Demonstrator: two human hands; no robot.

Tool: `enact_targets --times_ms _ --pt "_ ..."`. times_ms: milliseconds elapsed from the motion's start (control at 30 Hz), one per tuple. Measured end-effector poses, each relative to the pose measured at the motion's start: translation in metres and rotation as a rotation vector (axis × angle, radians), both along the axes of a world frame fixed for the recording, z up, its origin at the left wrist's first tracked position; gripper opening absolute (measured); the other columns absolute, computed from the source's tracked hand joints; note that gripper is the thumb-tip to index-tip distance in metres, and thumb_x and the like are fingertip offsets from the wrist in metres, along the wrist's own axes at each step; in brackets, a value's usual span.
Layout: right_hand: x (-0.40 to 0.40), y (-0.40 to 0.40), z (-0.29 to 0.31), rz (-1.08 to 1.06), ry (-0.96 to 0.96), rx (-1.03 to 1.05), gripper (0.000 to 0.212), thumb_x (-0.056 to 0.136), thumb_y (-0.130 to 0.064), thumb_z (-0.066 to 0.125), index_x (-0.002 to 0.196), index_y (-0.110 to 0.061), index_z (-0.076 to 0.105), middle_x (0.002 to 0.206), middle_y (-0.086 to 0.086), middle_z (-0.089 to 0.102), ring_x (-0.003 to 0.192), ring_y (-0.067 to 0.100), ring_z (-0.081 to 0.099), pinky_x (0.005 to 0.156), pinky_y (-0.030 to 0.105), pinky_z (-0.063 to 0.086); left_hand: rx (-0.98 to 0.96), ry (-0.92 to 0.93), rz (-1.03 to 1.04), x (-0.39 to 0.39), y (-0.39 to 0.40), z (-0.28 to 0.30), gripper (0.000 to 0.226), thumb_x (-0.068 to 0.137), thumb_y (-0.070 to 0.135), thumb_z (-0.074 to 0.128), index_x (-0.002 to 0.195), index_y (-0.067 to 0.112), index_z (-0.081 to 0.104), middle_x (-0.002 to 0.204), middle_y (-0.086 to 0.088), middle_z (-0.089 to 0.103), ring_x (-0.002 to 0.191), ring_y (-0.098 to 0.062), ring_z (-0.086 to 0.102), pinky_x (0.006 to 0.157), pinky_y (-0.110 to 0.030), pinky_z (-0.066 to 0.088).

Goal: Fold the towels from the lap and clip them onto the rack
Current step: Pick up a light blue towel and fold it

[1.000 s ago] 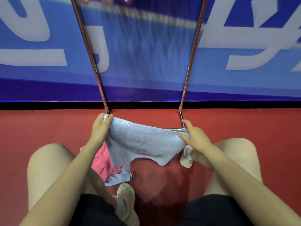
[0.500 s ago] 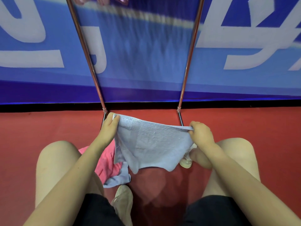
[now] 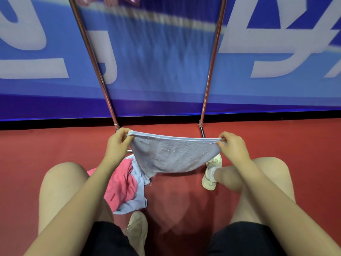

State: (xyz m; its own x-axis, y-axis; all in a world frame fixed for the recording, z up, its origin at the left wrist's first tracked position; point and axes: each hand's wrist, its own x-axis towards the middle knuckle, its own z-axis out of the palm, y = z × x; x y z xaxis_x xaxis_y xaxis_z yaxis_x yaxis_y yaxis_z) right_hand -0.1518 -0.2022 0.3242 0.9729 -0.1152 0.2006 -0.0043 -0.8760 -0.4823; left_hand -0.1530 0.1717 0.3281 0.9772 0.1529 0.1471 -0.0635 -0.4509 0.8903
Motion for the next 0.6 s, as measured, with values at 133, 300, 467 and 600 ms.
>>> enact_targets --times_ms 133,300,467,600 --pt "0.002 0.002 -0.004 0.042 0.033 -0.107 0.008 0.081 -0.005 0.058 0.087 -0.001 0.06 0.084 0.015 0.06 0.085 0.034 0.054 0.069 0.036 0.039 -0.025 0.011 0.03 -0.003 -0.007 0.0 0.007 0.097 0.01 0.05 0.095 0.007 0.056 0.073 -0.001 0.055 0.058 0.002 0.048 0.052 -0.007 0.039" --pt "0.003 0.007 -0.007 0.095 0.077 -0.187 0.01 0.079 -0.003 0.055 0.088 -0.002 0.059 0.088 0.015 0.058 0.091 0.034 0.052 0.07 0.038 0.041 -0.001 -0.039 0.095 0.002 -0.007 -0.002 0.01 0.098 0.007 0.044 0.103 0.008 0.053 0.095 -0.002 0.055 0.088 -0.016 0.049 0.072 -0.023 0.033" --pt "0.003 0.007 -0.005 0.045 -0.044 -0.244 0.005 0.077 -0.01 0.063 0.081 -0.007 0.064 0.083 0.011 0.054 0.085 0.032 0.05 0.066 0.033 0.034 -0.034 -0.05 0.158 0.002 -0.011 0.001 0.016 0.098 0.005 0.039 0.109 0.004 0.051 0.101 -0.002 0.05 0.093 -0.016 0.046 0.072 -0.02 0.03" --pt "0.003 0.006 -0.001 -0.034 -0.01 0.108 0.005 0.081 -0.017 0.066 0.078 -0.012 0.067 0.084 0.002 0.053 0.085 0.019 0.044 0.072 0.027 0.035 -0.087 -0.049 0.243 0.008 -0.005 0.004 0.02 0.098 0.006 0.038 0.109 -0.004 0.051 0.1 -0.003 0.049 0.093 -0.016 0.045 0.072 -0.021 0.03"
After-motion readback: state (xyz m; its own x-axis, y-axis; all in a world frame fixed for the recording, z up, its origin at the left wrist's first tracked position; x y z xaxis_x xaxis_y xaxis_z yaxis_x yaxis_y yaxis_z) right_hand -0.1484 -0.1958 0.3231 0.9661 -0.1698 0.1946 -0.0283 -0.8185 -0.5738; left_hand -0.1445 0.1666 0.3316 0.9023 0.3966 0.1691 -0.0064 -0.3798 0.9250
